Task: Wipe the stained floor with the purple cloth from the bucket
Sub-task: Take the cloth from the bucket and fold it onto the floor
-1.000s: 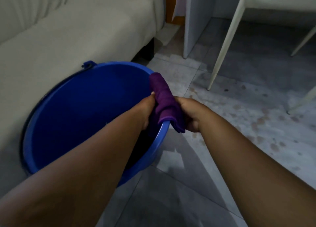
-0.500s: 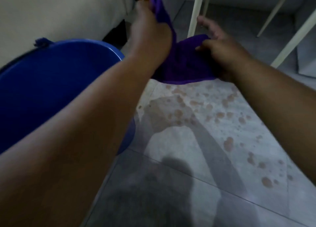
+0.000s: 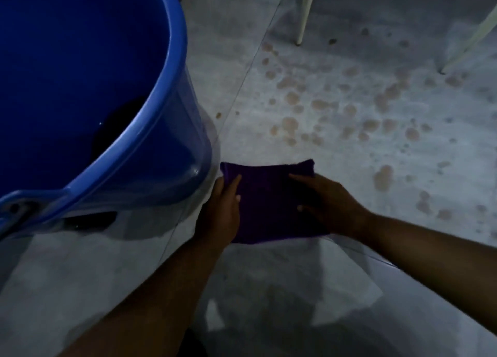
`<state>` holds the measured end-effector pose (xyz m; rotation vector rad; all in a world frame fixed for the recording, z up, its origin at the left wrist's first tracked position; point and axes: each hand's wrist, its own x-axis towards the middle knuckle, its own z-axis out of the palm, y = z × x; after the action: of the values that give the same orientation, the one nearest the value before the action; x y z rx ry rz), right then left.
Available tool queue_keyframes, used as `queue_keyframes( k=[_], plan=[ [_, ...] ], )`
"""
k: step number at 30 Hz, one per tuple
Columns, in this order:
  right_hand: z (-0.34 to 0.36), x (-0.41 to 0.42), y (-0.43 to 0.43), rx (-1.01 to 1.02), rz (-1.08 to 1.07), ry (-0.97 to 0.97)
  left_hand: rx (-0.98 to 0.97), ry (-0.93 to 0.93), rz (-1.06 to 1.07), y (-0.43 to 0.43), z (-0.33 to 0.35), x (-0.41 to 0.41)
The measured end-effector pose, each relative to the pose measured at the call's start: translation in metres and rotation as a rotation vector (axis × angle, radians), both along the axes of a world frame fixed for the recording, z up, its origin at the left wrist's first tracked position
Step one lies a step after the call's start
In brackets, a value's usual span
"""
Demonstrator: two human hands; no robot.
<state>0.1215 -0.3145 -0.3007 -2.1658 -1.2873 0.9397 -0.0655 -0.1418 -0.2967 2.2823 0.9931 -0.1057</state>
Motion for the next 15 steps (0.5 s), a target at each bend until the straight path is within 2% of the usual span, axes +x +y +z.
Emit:
queue_keyframes(
  k=[5, 7, 9, 11, 15],
  plan=[
    [-0.027, -0.026, -0.026, 0.262, 0.322, -0.612, 0.179, 0.170, -0.083, -0.005, -0.035, -0.053],
    [-0.024, -0.020, -0.016, 0.379, 0.356, -0.743, 0.304, 0.190, -0.113, -0.003, -0.041, -0.063],
    [-0.020, -0.020, 0.004, 0.470, 0.379, -0.793, 0.356, 0.218, -0.109, 0.001, -0.043, -0.062],
    [-0.027, -0.040, 0.029, 0.504, 0.482, -0.747, 0.371, 0.207, -0.116, 0.003, -0.042, -0.056],
    [-0.061, -0.076, 0.052, 0.255, 0.698, -0.527, 0.319, 0.169, -0.172, 0.009, -0.042, -0.050]
  ],
)
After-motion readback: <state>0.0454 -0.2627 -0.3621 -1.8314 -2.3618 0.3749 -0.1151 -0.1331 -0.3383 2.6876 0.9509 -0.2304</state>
